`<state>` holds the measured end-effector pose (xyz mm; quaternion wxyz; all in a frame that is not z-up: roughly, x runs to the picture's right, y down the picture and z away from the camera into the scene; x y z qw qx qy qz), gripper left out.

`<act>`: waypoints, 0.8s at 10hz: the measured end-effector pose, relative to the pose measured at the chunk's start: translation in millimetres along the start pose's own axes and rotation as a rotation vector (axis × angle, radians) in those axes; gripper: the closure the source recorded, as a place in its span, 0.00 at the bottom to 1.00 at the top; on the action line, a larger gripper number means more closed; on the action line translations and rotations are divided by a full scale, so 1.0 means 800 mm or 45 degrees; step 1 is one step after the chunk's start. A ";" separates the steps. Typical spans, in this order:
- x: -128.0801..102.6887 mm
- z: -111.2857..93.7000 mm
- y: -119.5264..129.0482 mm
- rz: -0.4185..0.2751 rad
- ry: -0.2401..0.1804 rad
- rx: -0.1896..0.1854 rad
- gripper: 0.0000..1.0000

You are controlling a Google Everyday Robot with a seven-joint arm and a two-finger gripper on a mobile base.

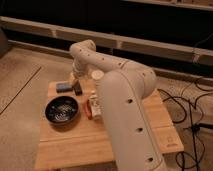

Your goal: Place the eraser in the ceramic cup

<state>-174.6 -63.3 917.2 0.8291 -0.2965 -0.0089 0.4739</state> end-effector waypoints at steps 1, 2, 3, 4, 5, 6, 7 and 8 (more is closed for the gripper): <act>-0.014 0.000 0.001 -0.073 -0.065 0.006 0.35; -0.019 -0.001 0.003 -0.119 -0.095 0.011 0.35; -0.020 -0.002 0.005 -0.159 -0.114 0.014 0.35; -0.020 -0.003 0.005 -0.158 -0.115 0.014 0.35; -0.020 -0.002 0.006 -0.159 -0.114 0.014 0.35; -0.020 -0.002 0.006 -0.159 -0.112 0.013 0.35; -0.018 0.001 0.007 -0.164 -0.101 0.011 0.35; -0.012 0.017 0.019 -0.199 -0.051 0.003 0.35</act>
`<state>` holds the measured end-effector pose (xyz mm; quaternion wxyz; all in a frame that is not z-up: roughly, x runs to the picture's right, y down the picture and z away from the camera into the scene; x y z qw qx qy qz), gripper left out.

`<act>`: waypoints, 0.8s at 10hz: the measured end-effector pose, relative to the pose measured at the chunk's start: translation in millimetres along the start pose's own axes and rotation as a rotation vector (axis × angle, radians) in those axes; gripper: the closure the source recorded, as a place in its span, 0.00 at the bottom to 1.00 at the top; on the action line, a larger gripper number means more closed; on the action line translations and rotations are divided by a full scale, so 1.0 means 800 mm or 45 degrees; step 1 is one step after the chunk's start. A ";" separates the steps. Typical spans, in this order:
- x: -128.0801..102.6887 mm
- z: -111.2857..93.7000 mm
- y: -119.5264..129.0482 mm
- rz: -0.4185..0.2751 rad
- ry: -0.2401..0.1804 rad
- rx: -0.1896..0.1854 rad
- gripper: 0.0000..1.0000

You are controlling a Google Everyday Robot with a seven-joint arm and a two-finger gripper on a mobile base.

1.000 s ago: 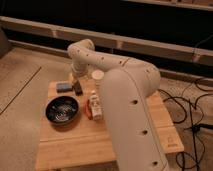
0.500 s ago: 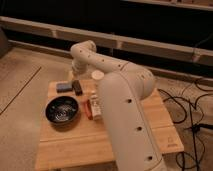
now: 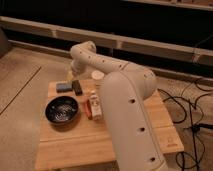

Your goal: Place the eraser in the ceramic cup

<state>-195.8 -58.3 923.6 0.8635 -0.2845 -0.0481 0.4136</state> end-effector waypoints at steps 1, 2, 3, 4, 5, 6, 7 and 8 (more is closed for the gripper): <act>0.004 0.022 0.020 -0.047 0.058 -0.020 0.35; 0.009 0.049 0.042 -0.100 0.138 -0.036 0.35; 0.010 0.061 0.045 -0.112 0.174 -0.034 0.35; 0.011 0.072 0.046 -0.112 0.216 -0.027 0.35; 0.010 0.081 0.041 -0.093 0.256 0.000 0.35; 0.004 0.085 0.036 -0.057 0.267 0.036 0.35; -0.002 0.083 0.018 0.015 0.260 0.096 0.35; -0.011 0.071 -0.013 0.138 0.219 0.183 0.35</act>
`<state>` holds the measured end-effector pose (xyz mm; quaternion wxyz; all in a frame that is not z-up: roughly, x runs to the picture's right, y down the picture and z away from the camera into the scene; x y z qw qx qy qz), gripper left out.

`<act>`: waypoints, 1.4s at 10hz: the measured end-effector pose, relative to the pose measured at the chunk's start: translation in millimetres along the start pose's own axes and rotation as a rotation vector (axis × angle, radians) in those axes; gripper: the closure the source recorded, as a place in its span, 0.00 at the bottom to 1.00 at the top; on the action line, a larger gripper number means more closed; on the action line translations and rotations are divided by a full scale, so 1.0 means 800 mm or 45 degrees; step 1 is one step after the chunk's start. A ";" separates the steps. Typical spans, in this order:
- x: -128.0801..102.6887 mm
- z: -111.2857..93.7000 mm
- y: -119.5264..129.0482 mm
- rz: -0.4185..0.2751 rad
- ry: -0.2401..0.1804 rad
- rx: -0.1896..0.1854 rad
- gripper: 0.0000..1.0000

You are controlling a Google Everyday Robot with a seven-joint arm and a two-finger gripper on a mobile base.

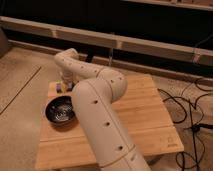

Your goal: Place the eraser in the ceramic cup

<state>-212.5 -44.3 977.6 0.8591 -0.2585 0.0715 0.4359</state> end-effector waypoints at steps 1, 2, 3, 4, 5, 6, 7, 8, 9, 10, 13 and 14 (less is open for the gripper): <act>-0.002 -0.005 -0.015 0.072 -0.015 0.028 0.35; 0.000 -0.007 -0.030 0.154 -0.025 0.050 0.35; 0.007 -0.003 -0.038 0.246 -0.021 0.054 0.35; 0.015 0.005 -0.038 0.304 -0.006 0.033 0.35; 0.024 0.016 -0.035 0.349 0.017 0.006 0.35; 0.033 0.028 -0.029 0.377 0.044 -0.032 0.35; 0.039 0.039 -0.023 0.397 0.066 -0.066 0.35; 0.043 0.046 -0.021 0.405 0.083 -0.090 0.35; 0.047 0.052 -0.020 0.400 0.102 -0.112 0.35; 0.049 0.056 -0.019 0.386 0.112 -0.125 0.39; 0.049 0.062 -0.020 0.327 0.134 -0.150 0.71; 0.048 0.063 -0.021 0.315 0.138 -0.150 0.81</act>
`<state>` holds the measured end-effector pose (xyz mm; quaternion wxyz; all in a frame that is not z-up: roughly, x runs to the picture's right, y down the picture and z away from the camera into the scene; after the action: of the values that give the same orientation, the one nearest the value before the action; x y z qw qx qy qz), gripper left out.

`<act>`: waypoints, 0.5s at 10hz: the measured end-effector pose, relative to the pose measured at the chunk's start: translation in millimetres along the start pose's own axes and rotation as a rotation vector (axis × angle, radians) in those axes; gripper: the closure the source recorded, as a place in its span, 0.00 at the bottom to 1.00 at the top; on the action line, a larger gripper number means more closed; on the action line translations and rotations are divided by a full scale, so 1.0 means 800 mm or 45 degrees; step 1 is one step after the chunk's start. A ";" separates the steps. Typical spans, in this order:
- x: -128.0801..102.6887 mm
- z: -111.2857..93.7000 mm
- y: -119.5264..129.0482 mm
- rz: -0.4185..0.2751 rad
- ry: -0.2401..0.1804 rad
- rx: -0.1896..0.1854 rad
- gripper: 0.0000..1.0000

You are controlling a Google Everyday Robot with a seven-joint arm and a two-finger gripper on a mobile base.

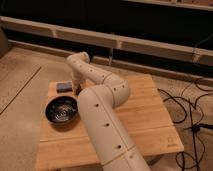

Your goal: Place the eraser in the ceramic cup

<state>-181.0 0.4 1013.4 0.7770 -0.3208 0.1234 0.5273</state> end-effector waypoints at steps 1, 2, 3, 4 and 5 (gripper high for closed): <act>-0.004 -0.002 0.000 -0.016 -0.004 0.002 0.93; -0.010 -0.005 0.000 -0.034 -0.021 0.006 0.99; -0.021 -0.015 0.002 -0.060 -0.056 0.013 1.00; -0.037 -0.033 0.008 -0.102 -0.114 0.024 1.00; -0.054 -0.053 0.018 -0.148 -0.181 0.030 1.00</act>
<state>-205.3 -55.0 998.2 0.8168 -0.2800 0.0554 0.5013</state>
